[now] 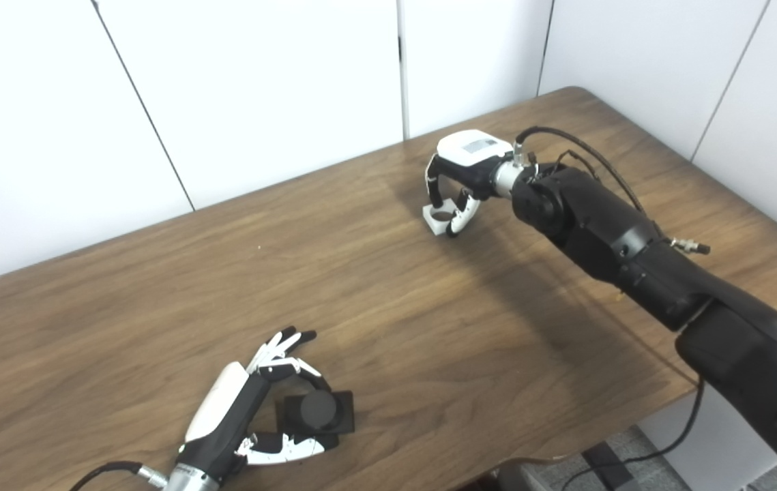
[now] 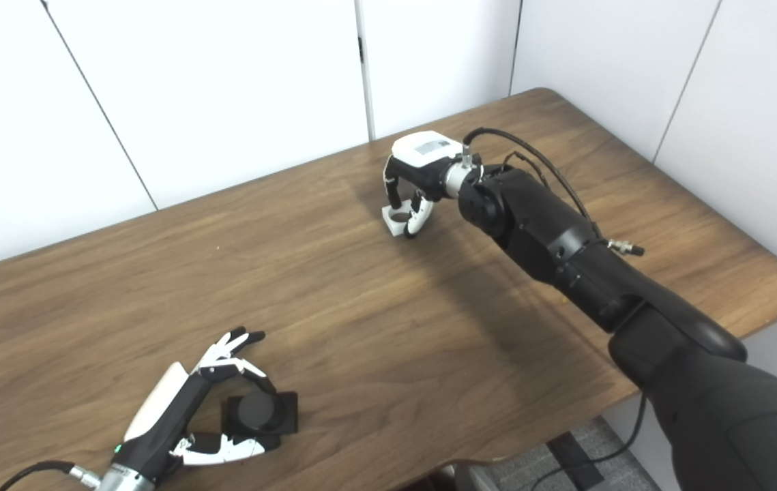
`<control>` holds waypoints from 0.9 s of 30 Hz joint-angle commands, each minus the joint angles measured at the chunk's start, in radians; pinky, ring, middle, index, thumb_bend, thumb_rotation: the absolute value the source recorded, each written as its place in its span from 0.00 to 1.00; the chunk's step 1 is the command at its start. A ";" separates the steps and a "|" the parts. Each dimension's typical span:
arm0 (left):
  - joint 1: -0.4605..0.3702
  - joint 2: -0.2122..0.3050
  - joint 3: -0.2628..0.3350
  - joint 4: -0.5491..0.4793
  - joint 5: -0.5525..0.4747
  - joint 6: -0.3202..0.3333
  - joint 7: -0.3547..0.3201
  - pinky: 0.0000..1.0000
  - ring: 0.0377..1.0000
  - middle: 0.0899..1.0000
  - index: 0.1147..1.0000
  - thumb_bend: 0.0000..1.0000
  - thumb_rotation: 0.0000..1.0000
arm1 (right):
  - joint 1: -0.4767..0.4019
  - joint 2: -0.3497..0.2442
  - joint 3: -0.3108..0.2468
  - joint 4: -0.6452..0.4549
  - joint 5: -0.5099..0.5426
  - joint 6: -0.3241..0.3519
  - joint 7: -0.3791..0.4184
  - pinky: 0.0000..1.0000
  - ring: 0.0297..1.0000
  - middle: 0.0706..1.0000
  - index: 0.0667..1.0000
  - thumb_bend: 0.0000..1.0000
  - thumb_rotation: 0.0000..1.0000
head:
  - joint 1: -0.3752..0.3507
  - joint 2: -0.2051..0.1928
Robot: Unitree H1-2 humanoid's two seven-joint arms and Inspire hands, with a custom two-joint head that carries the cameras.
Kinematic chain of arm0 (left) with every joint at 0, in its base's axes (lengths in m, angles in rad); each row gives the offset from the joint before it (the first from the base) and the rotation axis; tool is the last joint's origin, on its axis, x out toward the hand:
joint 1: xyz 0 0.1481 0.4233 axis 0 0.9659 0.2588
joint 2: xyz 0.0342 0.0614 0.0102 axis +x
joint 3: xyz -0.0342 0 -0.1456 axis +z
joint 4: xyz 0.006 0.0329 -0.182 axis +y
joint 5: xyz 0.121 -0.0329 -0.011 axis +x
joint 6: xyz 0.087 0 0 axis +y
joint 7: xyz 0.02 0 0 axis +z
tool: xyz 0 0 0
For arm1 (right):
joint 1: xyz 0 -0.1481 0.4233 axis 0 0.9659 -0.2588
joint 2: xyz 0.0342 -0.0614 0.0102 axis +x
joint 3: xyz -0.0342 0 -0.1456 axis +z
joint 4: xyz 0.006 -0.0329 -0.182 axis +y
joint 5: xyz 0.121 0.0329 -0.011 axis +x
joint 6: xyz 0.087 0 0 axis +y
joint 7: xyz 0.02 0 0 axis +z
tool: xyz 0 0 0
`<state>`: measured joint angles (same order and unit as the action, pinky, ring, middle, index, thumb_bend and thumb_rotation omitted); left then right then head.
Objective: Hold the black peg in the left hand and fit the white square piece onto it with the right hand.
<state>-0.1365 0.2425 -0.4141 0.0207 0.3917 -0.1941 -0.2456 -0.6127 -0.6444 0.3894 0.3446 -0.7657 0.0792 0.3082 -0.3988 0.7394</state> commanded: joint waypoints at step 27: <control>0.035 0.016 -0.024 0.049 0.024 0.043 -0.041 1.00 1.00 0.93 0.42 0.52 0.07 | -0.077 -0.028 0.016 -0.038 0.069 0.147 0.322 0.79 0.88 0.86 0.72 0.90 0.18 | 0.010 0.007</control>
<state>-0.1380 0.2412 -0.4163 0.0208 0.3913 -0.1947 -0.2458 -0.6667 -0.6567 0.3920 0.3230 -0.7057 0.2246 0.5759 -0.3881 0.7455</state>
